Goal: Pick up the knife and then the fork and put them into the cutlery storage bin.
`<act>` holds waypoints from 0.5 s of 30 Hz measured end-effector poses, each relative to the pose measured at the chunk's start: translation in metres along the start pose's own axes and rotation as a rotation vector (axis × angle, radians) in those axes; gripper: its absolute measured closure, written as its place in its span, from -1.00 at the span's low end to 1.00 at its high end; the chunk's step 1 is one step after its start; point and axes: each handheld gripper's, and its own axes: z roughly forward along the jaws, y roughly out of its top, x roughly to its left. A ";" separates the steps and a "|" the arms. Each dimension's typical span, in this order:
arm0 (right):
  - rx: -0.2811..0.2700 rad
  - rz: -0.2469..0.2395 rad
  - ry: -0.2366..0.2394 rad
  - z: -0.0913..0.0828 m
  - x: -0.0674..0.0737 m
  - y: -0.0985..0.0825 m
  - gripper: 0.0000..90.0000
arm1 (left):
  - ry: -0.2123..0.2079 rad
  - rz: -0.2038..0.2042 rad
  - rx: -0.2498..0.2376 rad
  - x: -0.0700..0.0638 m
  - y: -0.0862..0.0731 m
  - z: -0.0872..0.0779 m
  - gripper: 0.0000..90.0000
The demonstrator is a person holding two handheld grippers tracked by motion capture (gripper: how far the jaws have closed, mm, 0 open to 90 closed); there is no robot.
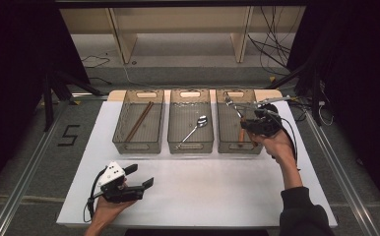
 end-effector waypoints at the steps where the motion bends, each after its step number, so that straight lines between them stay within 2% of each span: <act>1: 0.000 0.010 -0.003 0.002 -0.003 0.002 0.72 | 0.000 -0.001 -0.001 0.000 0.000 0.000 -0.60; 8: 0.028 0.074 -0.034 0.018 -0.014 0.015 0.72 | 0.000 -0.001 -0.003 0.000 0.000 0.000 -0.60; 15: 0.050 0.107 -0.053 0.033 -0.016 0.023 0.72 | -0.001 -0.002 -0.004 0.000 0.000 0.000 -0.60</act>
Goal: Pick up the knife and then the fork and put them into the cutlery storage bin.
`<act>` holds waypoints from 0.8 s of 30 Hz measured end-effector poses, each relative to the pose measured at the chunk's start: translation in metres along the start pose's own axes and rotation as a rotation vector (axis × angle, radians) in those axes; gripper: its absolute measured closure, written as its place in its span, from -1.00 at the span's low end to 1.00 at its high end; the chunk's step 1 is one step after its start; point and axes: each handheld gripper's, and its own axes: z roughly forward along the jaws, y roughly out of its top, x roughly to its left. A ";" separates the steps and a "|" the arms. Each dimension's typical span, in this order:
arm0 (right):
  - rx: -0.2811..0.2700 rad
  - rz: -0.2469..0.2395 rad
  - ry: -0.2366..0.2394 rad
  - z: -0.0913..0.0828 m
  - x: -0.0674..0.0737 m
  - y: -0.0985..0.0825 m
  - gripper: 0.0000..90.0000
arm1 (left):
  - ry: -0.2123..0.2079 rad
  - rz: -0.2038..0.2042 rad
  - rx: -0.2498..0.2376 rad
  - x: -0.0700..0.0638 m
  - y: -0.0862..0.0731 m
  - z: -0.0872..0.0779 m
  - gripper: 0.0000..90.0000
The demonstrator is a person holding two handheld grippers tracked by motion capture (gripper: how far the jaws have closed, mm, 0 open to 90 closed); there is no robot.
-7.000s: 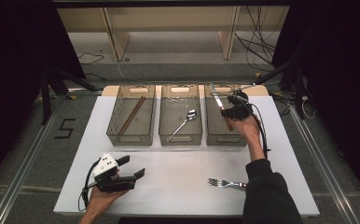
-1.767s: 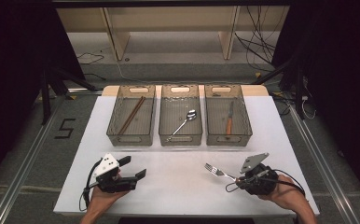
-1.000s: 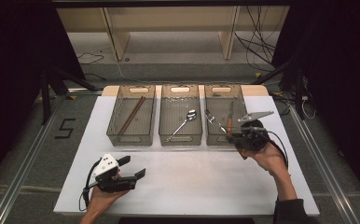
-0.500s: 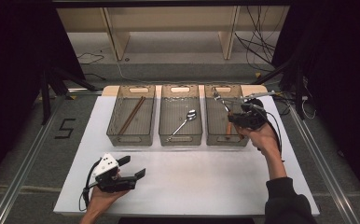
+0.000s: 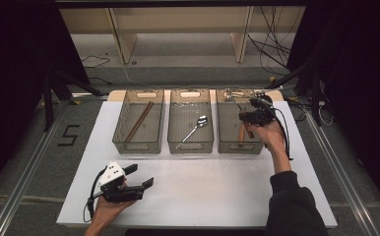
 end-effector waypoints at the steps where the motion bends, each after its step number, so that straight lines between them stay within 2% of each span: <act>1: 0.000 0.005 -0.003 0.002 0.000 0.001 0.72 | 0.000 0.000 0.001 0.000 0.000 0.000 -0.60; 6: 0.001 0.027 -0.022 0.010 -0.002 0.005 0.72 | -0.001 -0.002 0.000 0.000 0.000 0.000 -0.60; 13: 0.032 0.054 -0.062 0.022 -0.007 0.006 0.72 | -0.001 -0.004 -0.002 0.000 0.000 0.000 -0.60; 21: 0.052 0.079 -0.076 0.029 -0.012 0.004 0.71 | -0.003 -0.001 -0.001 -0.001 0.000 0.000 -0.60; 24: 0.061 0.074 -0.080 0.032 -0.011 0.002 0.71 | -0.001 -0.001 0.000 -0.001 0.000 0.000 -0.60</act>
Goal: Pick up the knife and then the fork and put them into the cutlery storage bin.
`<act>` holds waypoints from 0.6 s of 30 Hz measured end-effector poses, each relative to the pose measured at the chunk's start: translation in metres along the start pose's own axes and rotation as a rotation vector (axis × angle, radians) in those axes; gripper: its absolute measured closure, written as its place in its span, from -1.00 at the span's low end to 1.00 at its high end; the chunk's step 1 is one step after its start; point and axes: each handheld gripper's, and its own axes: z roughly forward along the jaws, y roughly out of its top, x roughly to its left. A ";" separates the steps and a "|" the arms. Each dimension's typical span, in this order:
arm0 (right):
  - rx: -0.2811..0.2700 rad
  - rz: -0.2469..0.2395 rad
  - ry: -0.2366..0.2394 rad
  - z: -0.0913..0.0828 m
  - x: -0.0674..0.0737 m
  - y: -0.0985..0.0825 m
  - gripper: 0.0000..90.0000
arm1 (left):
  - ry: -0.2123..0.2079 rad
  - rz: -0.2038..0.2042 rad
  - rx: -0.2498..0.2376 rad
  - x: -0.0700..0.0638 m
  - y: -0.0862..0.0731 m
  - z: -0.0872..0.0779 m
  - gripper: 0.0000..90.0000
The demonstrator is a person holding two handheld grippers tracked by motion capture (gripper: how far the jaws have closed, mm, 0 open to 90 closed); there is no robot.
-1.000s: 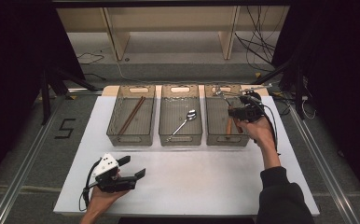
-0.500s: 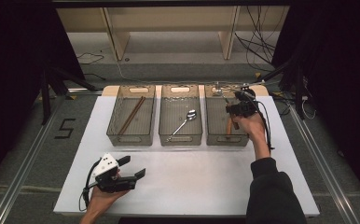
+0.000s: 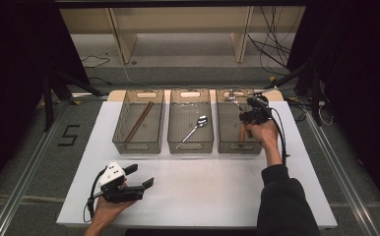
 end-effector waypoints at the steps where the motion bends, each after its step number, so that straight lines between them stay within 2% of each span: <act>1: 0.005 -0.001 0.000 0.001 0.000 -0.001 0.71 | -0.001 -0.002 -0.002 0.000 0.000 0.000 -0.60; 8: 0.013 -0.007 -0.006 0.006 0.000 -0.004 0.69 | -0.007 -0.001 0.006 -0.001 0.000 0.001 -0.60; 9: 0.014 -0.009 0.001 0.006 -0.001 -0.005 0.66 | -0.006 -0.003 0.005 -0.001 0.000 0.001 -0.60; 12: -0.001 0.005 0.042 0.002 0.000 -0.004 0.40 | -0.006 -0.006 0.001 -0.001 0.000 0.001 -0.60; 18: -0.027 -0.035 0.095 -0.009 0.007 -0.006 0.32 | -0.005 -0.009 0.002 -0.001 0.000 0.001 -0.60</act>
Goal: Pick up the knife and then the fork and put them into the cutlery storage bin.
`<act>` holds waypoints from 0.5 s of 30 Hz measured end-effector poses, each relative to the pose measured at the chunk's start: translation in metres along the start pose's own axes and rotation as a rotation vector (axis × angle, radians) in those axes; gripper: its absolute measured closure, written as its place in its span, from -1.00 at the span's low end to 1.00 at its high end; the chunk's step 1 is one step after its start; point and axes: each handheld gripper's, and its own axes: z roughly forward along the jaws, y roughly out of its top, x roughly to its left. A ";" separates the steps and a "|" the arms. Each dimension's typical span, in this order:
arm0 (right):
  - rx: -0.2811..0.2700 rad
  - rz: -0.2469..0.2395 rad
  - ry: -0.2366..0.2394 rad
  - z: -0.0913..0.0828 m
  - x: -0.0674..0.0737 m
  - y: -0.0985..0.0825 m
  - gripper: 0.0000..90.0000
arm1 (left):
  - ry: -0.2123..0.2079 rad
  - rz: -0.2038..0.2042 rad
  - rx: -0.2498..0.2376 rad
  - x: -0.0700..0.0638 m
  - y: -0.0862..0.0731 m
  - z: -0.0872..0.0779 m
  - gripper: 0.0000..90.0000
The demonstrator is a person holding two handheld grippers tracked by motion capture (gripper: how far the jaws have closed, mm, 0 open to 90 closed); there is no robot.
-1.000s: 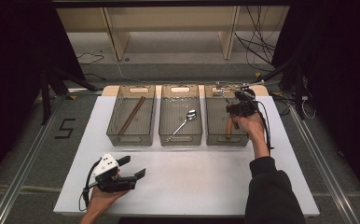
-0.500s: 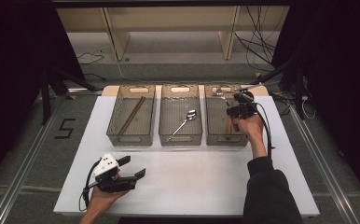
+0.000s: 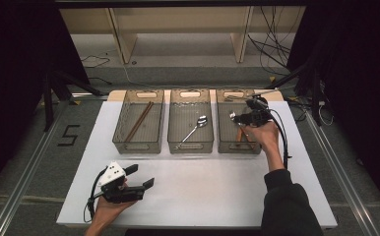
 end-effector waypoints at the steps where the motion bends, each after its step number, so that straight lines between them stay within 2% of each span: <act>1: -0.007 -0.009 0.009 -0.002 0.002 -0.001 0.30 | 0.000 0.004 0.003 0.000 0.000 0.000 -0.60; 10: -0.094 -0.043 0.126 -0.022 0.016 -0.021 0.11 | -0.003 0.000 0.002 0.000 0.000 0.000 -0.60; 15: -0.111 -0.073 0.149 -0.032 0.026 -0.034 -0.14 | -0.002 0.001 0.003 0.000 0.000 0.000 -0.60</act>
